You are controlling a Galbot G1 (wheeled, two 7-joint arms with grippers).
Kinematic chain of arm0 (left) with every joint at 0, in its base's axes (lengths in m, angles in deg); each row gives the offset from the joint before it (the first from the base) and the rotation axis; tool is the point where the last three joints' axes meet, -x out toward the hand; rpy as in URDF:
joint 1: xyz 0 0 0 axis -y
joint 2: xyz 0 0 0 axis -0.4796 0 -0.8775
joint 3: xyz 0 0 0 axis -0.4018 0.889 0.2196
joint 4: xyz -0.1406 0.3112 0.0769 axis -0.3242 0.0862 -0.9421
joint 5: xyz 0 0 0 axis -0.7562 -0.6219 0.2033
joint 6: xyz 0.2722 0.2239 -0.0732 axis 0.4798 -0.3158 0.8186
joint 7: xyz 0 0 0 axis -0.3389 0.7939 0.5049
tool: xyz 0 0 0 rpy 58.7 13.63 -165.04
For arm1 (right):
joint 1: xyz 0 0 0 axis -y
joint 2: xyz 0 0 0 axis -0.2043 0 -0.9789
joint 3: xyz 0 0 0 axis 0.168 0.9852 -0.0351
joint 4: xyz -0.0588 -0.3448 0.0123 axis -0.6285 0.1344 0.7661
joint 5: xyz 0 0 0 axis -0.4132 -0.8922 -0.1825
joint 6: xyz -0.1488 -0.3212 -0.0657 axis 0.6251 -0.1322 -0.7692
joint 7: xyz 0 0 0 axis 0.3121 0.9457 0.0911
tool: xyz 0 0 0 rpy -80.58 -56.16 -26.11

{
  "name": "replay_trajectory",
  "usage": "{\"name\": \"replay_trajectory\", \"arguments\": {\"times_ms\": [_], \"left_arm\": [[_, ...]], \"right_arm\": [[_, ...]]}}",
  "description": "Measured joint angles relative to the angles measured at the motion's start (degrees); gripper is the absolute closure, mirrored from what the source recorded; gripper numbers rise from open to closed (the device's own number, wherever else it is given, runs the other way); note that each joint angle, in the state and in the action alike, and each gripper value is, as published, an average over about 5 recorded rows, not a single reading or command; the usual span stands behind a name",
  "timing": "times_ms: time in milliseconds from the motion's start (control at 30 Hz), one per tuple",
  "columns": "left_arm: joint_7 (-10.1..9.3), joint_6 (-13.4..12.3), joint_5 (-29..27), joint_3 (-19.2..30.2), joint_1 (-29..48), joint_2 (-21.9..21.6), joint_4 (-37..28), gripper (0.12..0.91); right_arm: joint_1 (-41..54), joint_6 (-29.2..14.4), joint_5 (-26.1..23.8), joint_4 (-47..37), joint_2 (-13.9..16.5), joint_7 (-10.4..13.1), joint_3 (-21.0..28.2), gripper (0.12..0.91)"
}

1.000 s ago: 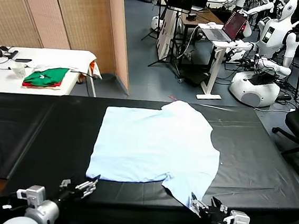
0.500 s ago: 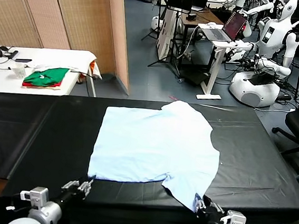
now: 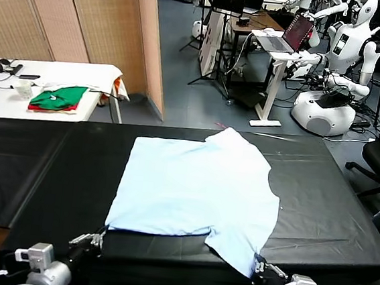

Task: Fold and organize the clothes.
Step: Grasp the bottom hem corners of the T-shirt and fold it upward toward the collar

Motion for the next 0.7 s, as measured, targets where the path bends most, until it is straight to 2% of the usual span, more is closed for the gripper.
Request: {"name": "replay_trajectory", "arguments": {"times_ms": [100, 200, 367, 533, 700], "left_arm": [[-0.64, -0.1, 0.0, -1.0, -1.9, 0.7, 1.5, 0.885], [-0.91, -0.5, -0.1, -1.5, -3.5, 1.4, 2.9, 0.885], [-0.42, -4.0, -1.3, -1.1, -3.7, 2.7, 3.5, 0.885], [0.96, -8.7, -3.3, 0.6, 0.1, 4.2, 1.4, 0.885], [1.67, -11.2, -5.6, 2.6, 6.5, 5.3, -2.6, 0.885]], "right_arm": [[0.8, -1.4, 0.2, -0.2, 0.3, -1.4, -0.6, 0.885], [2.6, -3.9, 0.3, -1.0, 0.9, -4.0, -1.3, 0.885], [7.5, -7.9, 0.0, -4.1, 2.6, -7.3, -0.9, 0.885], [14.4, -10.2, -0.5, -9.5, 4.8, -8.2, 0.5, 0.885], [22.1, -10.9, -1.0, -15.6, 6.9, -8.2, 2.1, 0.885]]}}
